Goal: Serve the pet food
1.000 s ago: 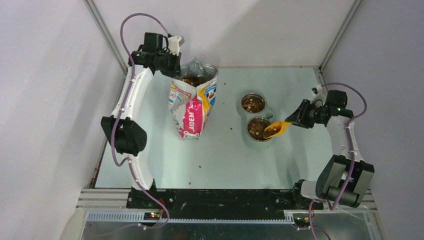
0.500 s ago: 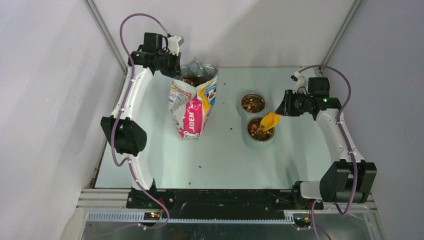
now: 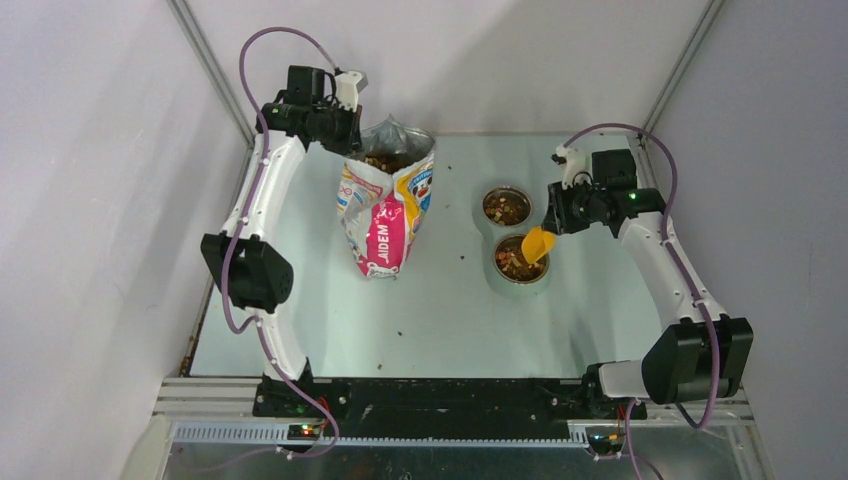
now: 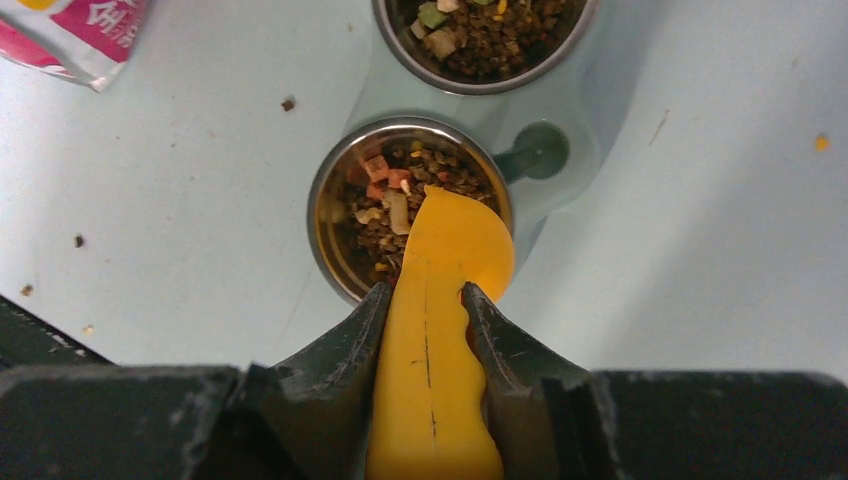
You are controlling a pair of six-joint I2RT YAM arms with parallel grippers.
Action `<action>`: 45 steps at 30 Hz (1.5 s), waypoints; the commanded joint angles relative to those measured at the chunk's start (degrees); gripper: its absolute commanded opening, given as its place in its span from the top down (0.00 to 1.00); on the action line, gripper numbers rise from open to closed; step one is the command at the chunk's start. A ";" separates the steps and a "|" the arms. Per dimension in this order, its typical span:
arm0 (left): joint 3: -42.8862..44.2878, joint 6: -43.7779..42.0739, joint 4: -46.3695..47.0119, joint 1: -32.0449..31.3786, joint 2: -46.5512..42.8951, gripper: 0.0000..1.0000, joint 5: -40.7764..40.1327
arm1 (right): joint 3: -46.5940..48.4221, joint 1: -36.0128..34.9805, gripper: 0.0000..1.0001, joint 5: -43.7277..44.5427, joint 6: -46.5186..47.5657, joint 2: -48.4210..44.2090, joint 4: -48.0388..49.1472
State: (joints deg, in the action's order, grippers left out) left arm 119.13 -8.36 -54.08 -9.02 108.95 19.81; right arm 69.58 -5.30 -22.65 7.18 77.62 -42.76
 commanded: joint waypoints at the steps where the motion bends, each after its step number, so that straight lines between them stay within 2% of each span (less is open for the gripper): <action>1: 1.75 1.04 8.97 0.57 -5.47 1.00 2.56 | 2.66 -0.85 1.00 3.73 4.49 0.44 0.01; 11: 2.10 0.65 8.71 0.58 -5.51 1.00 2.35 | 4.36 -5.71 1.00 -0.05 4.56 2.75 -1.29; 16: 2.01 -0.57 8.28 0.58 -6.11 1.00 1.59 | 9.87 -6.05 1.00 2.63 8.42 3.45 -5.88; 22: 2.17 -1.08 8.35 0.58 -6.35 1.00 1.63 | 17.37 -2.74 1.00 0.34 8.37 3.55 -11.51; 28: 3.09 0.12 8.78 0.58 -5.73 1.00 2.61 | 14.42 -0.51 1.00 -0.41 2.76 0.83 -6.90; 32: 3.51 -0.19 8.71 0.58 -5.88 1.00 2.90 | 15.34 9.88 1.00 -11.23 -3.97 1.55 -7.66; 34: 3.45 -0.34 8.61 0.58 -6.00 1.00 2.89 | 16.19 14.42 1.00 -14.14 -0.58 2.42 -10.74; 37: 3.32 -0.53 8.66 0.58 -5.96 0.97 3.45 | 17.37 16.91 1.00 -14.01 4.64 3.76 -14.97; 39: 3.32 -0.51 8.82 0.56 -5.87 0.97 3.62 | 18.59 19.07 1.00 -17.11 8.02 5.05 -18.66; 40: 3.31 -0.45 8.91 0.57 -5.82 0.97 3.68 | 19.20 20.52 1.00 -18.76 9.78 5.72 -22.73; 42: 3.37 -0.37 9.00 0.58 -5.70 0.97 4.35 | 21.77 21.59 1.00 -24.48 20.18 8.28 -31.16; 45: 3.39 -0.27 8.85 0.58 -5.53 0.97 4.91 | 24.49 20.68 1.00 -25.47 28.56 13.55 -44.22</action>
State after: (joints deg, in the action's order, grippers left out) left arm 119.13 -8.54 -53.95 -8.93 108.84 20.80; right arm 90.06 15.73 -41.04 21.19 86.61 -68.79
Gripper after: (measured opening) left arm 0.033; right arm 0.310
